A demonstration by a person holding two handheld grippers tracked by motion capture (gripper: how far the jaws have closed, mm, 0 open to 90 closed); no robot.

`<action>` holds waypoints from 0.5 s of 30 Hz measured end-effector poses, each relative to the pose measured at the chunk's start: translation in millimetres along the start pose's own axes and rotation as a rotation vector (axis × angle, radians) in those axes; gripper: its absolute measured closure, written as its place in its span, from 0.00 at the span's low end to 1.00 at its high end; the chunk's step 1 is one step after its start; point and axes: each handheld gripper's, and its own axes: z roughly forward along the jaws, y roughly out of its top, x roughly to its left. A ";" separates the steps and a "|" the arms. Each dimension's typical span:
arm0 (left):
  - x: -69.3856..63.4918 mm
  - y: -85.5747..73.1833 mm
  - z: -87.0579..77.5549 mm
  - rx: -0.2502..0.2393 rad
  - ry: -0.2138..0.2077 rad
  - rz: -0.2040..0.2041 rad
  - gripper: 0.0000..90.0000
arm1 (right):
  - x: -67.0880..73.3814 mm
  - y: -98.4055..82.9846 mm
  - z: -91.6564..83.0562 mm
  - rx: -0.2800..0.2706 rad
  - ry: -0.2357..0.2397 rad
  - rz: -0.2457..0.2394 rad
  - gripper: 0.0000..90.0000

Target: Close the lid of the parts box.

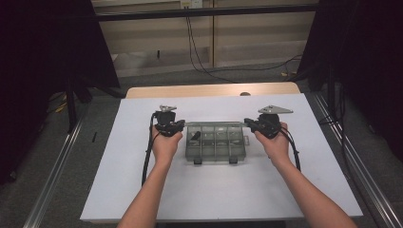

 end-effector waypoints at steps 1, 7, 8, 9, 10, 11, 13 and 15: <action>0.0 -0.1 -0.1 -0.002 -0.001 0.000 1.00 | 0.2 -0.3 -0.1 -0.001 0.001 0.006 1.00; 0.5 -1.7 -0.8 -0.003 -0.008 -0.001 1.00 | 0.4 -1.6 -0.9 0.002 0.001 0.006 1.00; 0.8 -2.1 -0.8 -0.002 -0.011 -0.004 1.00 | 0.4 -1.9 -0.9 0.000 0.001 0.005 1.00; 0.9 -2.5 -0.7 -0.004 -0.013 -0.005 1.00 | 0.5 -2.2 -0.9 -0.001 0.003 0.007 1.00; 1.1 -3.0 -0.7 -0.004 -0.015 -0.009 1.00 | 0.8 -2.4 -1.0 0.000 0.003 0.009 1.00; 1.2 -3.4 -0.7 -0.004 -0.015 -0.010 1.00 | 0.9 -2.7 -1.1 0.000 0.003 0.009 1.00; 1.3 -3.8 -1.0 0.000 -0.016 -0.007 1.00 | 1.2 -3.6 -1.4 0.000 0.006 0.011 1.00; 1.3 -4.2 -1.2 0.002 -0.017 -0.002 1.00 | 1.0 -4.3 -1.8 0.002 0.006 0.011 1.00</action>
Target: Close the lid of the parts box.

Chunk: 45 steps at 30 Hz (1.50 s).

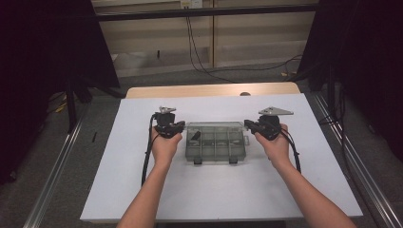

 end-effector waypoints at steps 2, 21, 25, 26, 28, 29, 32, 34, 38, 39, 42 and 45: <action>0.1 -0.4 -0.6 0.000 -0.001 -0.002 1.00 | 0.2 -0.4 -0.2 0.002 0.002 0.000 1.00; 0.3 -2.3 -0.5 -0.008 -0.006 -0.008 1.00 | 1.2 -3.3 -1.1 0.006 0.003 -0.008 1.00; 0.1 -2.4 -0.8 -0.009 -0.006 -0.005 1.00 | 1.4 -3.6 -1.2 0.008 0.005 -0.006 1.00; 0.0 -2.5 -0.9 -0.008 -0.007 -0.005 1.00 | 1.3 -3.7 -1.4 0.008 0.006 -0.004 1.00; -1.2 -2.4 -1.4 -0.011 -0.010 -0.007 1.00 | 1.7 -4.2 -1.5 0.011 0.009 -0.005 1.00; -2.1 -2.3 -1.5 -0.008 -0.007 0.003 1.00 | 2.0 -4.5 -1.7 0.012 0.008 -0.007 1.00; -1.7 -3.2 -0.9 -0.009 -0.007 -0.006 1.00 | 2.5 -5.0 -1.8 0.012 0.007 -0.012 1.00; -1.6 -3.9 -0.9 -0.005 -0.007 -0.002 1.00 | 2.1 -5.5 -1.8 0.015 0.010 -0.012 1.00; -1.0 -4.5 -1.0 -0.001 -0.011 0.001 1.00 | 2.4 -6.7 -2.3 0.018 0.015 -0.008 1.00; -0.8 -4.6 -1.1 0.001 -0.011 0.000 1.00 | 2.6 -6.8 -2.2 0.020 0.012 -0.012 1.00; -1.3 -5.1 -1.1 -0.002 -0.011 -0.003 1.00 | 2.6 -7.6 -2.6 0.022 0.012 -0.015 1.00; -1.0 -6.0 -0.7 -0.004 -0.013 -0.007 1.00 | 2.5 -8.3 -2.6 0.021 0.014 -0.018 1.00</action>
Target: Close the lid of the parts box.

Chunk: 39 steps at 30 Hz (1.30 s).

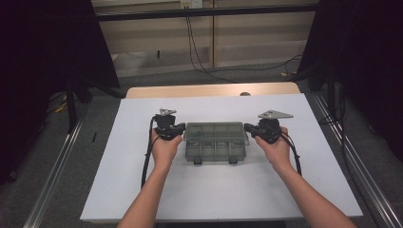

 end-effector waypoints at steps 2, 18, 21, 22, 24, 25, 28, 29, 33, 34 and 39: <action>-0.6 -0.2 -0.2 0.006 0.007 0.009 1.00 | 0.5 -0.5 -0.1 0.002 0.000 0.001 1.00; -0.4 -4.0 0.7 0.010 0.002 0.010 1.00 | 1.9 -4.9 -1.2 0.004 0.008 -0.008 1.00; -0.4 -4.8 0.7 0.011 0.001 0.010 1.00 | 2.0 -5.6 -1.6 0.007 0.010 -0.004 1.00; -0.5 -5.0 0.7 0.010 0.001 0.009 1.00 | 2.2 -5.7 -1.7 0.007 0.011 -0.003 1.00; -0.8 -5.4 0.8 0.007 0.003 0.010 1.00 | 2.4 -6.0 -2.0 0.006 0.011 -0.006 1.00; -1.0 -5.6 0.8 0.007 0.004 0.013 1.00 | 2.5 -6.3 -2.0 0.008 0.010 -0.007 1.00; -0.3 -6.4 0.4 0.011 -0.001 0.016 1.00 | 2.5 -7.6 -2.2 0.006 0.015 -0.003 1.00; -0.1 -6.8 0.4 0.010 -0.002 0.018 1.00 | 2.7 -8.0 -2.4 0.008 0.014 -0.005 1.00; -1.3 -8.3 0.3 0.006 -0.006 0.017 1.00 | 3.5 -9.6 -2.7 0.011 0.014 -0.014 1.00; -1.8 -8.3 0.1 0.007 -0.012 0.022 1.00 | 3.6 -9.8 -2.7 0.012 0.016 -0.014 1.00; -6.7 -9.1 1.5 0.009 -0.015 0.036 1.00 | 4.7 -10.6 -3.2 0.015 0.018 -0.018 1.00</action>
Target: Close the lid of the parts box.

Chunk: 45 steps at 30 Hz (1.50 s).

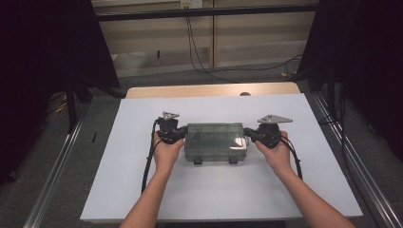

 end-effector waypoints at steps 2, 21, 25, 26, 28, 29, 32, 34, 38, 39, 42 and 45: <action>0.3 -0.2 -0.2 -0.003 0.002 0.005 1.00 | 0.1 -0.3 -0.7 0.000 0.004 0.000 1.00; -2.8 -3.7 -1.8 -0.002 -0.015 0.045 1.00 | 3.3 2.9 -4.0 -0.004 0.031 -0.017 1.00; -2.2 -4.8 -0.6 -0.003 -0.010 0.051 1.00 | 3.9 2.0 -2.2 -0.002 0.035 -0.019 1.00; -2.1 -5.1 -0.5 -0.003 -0.012 0.048 1.00 | 4.2 1.4 -1.4 0.002 0.037 -0.024 1.00; -2.7 -6.1 0.5 -0.008 -0.014 0.041 1.00 | 4.9 0.8 -0.8 0.005 0.040 -0.024 1.00; -2.1 -6.4 0.5 -0.003 -0.017 0.048 1.00 | 5.0 0.7 -0.4 0.008 0.041 -0.028 1.00; -1.6 -8.4 1.3 -0.008 -0.020 0.049 1.00 | 5.7 0.0 0.7 0.013 0.043 -0.035 1.00; -1.4 -8.9 1.1 -0.010 -0.020 0.050 1.00 | 6.5 -0.3 1.3 0.013 0.044 -0.040 1.00; -2.3 -9.4 0.9 -0.012 -0.015 0.057 1.00 | 7.1 -0.5 1.7 0.011 0.042 -0.044 1.00; -2.3 -9.4 1.0 -0.013 -0.015 0.060 1.00 | 7.4 -0.7 1.7 0.011 0.041 -0.045 1.00; -2.2 -9.7 1.0 -0.014 -0.016 0.060 1.00 | 7.4 -0.7 1.7 0.011 0.042 -0.045 1.00; -2.8 -10.9 2.2 -0.005 -0.012 0.072 1.00 | 7.7 -1.8 2.5 0.017 0.039 -0.058 1.00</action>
